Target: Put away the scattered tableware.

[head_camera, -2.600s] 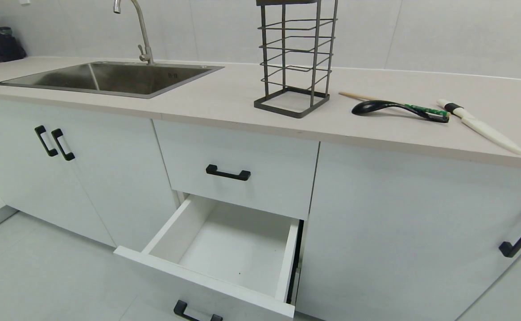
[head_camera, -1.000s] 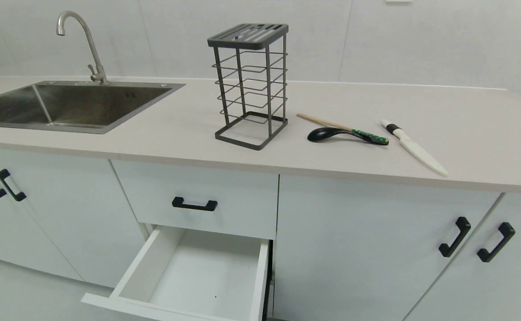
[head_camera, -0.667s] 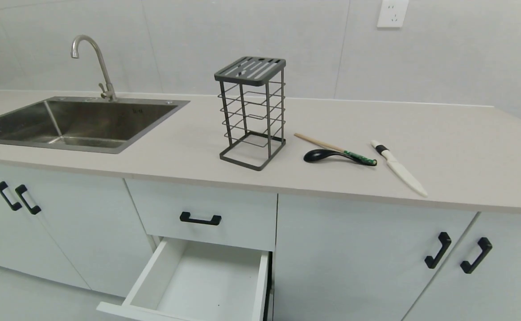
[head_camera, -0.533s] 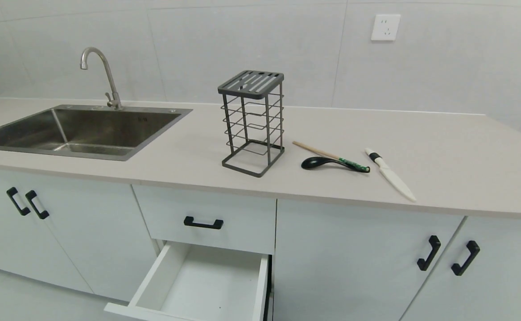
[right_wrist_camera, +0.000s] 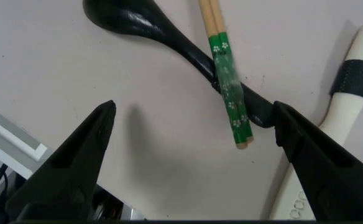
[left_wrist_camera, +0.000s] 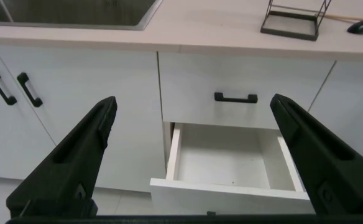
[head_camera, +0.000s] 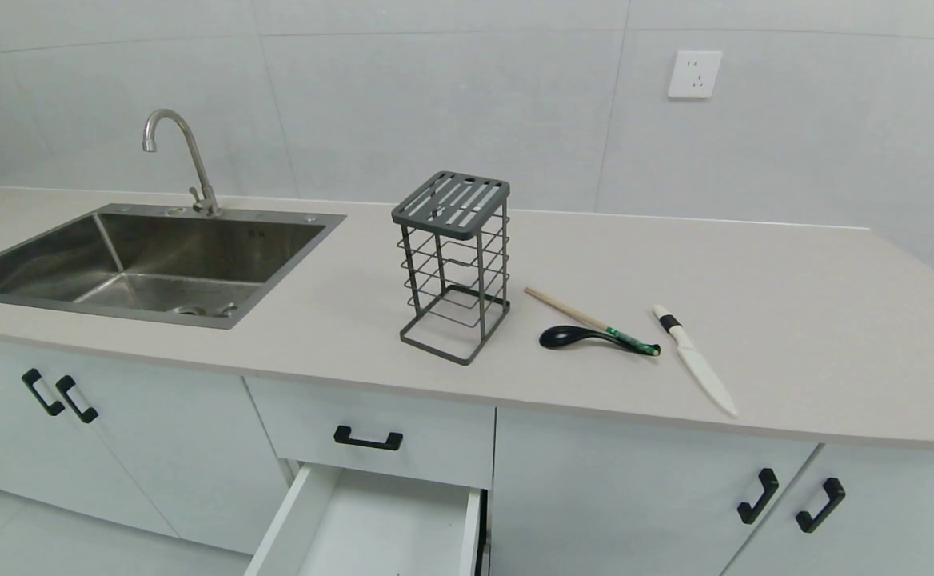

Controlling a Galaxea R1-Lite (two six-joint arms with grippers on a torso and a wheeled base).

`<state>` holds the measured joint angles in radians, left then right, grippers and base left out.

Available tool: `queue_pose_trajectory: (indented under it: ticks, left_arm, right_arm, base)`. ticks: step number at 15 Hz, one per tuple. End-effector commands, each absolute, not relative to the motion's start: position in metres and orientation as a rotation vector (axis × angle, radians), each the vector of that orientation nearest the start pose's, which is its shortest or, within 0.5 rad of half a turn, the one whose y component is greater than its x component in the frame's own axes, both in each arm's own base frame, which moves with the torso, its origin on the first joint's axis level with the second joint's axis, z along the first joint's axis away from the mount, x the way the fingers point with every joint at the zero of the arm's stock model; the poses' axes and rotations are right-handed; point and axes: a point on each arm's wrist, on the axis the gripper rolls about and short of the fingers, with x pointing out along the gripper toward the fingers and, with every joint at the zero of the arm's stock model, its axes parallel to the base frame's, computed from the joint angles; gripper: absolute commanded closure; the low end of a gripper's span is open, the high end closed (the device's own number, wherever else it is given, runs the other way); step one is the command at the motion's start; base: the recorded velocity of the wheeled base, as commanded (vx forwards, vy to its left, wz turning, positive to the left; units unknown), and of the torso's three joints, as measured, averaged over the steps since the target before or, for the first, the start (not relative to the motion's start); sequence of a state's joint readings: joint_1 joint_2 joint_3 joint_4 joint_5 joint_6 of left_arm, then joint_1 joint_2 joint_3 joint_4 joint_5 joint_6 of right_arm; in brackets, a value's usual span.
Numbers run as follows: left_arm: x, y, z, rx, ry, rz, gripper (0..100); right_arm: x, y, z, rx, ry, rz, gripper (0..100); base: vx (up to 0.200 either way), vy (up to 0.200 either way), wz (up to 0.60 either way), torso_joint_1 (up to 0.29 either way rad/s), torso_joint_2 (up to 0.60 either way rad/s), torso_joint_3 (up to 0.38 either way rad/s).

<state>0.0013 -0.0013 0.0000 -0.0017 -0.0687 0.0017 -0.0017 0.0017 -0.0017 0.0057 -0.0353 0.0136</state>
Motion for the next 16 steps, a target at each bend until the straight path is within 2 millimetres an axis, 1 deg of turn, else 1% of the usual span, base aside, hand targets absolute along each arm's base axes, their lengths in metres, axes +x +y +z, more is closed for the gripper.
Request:
queue_pose_trajectory:
  ticks: [1,6,8,11,12,16]
  left_arm:
    - [-0.0229,-0.0016,0.0756,0.002,-0.002,-0.067,0]
    - [-0.0229,-0.0016,0.0756,0.002,-0.002,-0.067,0]
    - [-0.0229,-0.0016,0.0756,0.002,-0.002,-0.067,0]
    - [-0.0229,-0.0016,0.0756,0.002,-0.002,-0.067,0]
    - [-0.0229,-0.0016,0.0756,0.002,-0.002,-0.067,0]
    - [-0.0229,-0.0016,0.0756,0.002,-0.002,-0.067,0]
  right_arm:
    - [-0.0227,-0.0008,0.0753,0.014,0.007,-0.037,100]
    - [-0.0227,-0.0008,0.0753,0.015,0.007,-0.034,100]
    - [-0.0227,-0.0008,0.0753,0.015,0.007,-0.034,100]
    - [-0.0226,-0.0007,0.0749,0.015,0.009,-0.034,100]
    - [-0.0227,-0.0007,0.0753,0.015,0.007,-0.035,0]
    - [-0.0227,-0.0007,0.0753,0.021,0.007,-0.035,0]
  base:
    - [0.000,0.000,0.00,0.276,-0.52,-0.246]
    - [0.000,0.000,0.00,0.283,-0.54,-0.259]
    - [0.000,0.000,0.00,0.119,-0.22,-0.100]
    - [0.000,0.000,0.00,0.024,-0.04,-0.019]
    - [0.000,0.000,0.00,0.000,0.00,0.000]
    - [0.000,0.000,0.00,0.000,0.00,0.000]
